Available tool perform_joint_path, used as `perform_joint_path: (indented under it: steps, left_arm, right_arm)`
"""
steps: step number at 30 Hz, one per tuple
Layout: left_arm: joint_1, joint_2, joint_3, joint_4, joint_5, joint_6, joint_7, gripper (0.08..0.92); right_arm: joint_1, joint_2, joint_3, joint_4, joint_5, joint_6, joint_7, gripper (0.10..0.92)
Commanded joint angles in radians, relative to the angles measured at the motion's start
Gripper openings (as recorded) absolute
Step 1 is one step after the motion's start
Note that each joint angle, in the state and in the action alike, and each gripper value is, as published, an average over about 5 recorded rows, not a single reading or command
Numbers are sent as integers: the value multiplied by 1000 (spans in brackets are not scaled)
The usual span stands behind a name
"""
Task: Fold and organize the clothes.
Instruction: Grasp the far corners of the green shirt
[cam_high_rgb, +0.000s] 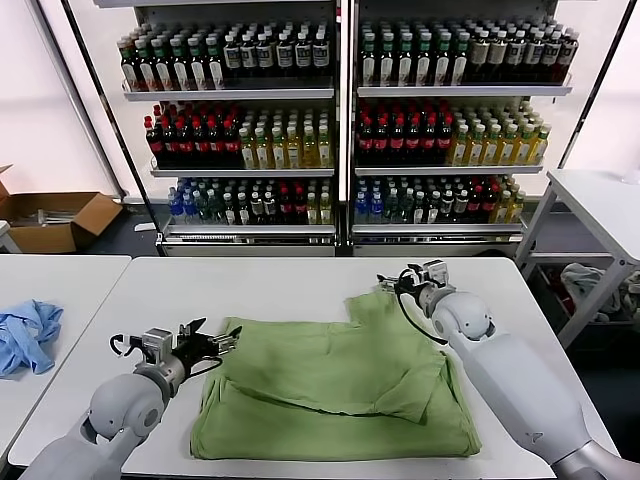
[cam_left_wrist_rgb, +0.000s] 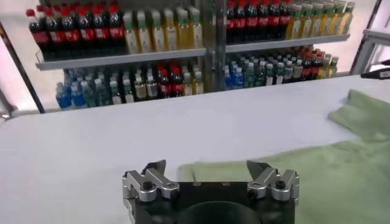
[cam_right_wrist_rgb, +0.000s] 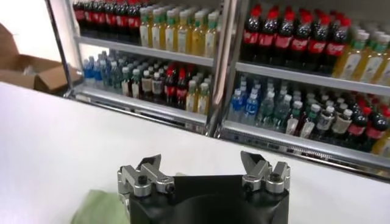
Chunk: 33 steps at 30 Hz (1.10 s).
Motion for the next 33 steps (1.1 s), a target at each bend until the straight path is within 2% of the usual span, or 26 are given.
perform_joint_path:
  steps: [1, 11, 24, 27, 33]
  left_arm:
    - [-97, -32, 49, 129, -15, 17, 24, 823]
    - [-172, -76, 78, 269, 7, 15, 46, 823]
    - [-167, -91, 77, 297, 31, 13, 72, 807]
    - [-161, -94, 83, 290, 45, 13, 80, 741]
    - [-143, -90, 90, 255, 57, 12, 89, 567]
  right_arm:
    - [30, 28, -31, -56, -38, -22, -25, 823]
    - [-1, 32, -31, -24, -60, -22, -22, 823]
    - [-38, 38, -18, -41, -81, -22, -44, 816]
    - [-49, 44, -16, -44, -87, -21, -51, 770]
    - [-73, 56, -7, -57, -100, -17, -70, 605]
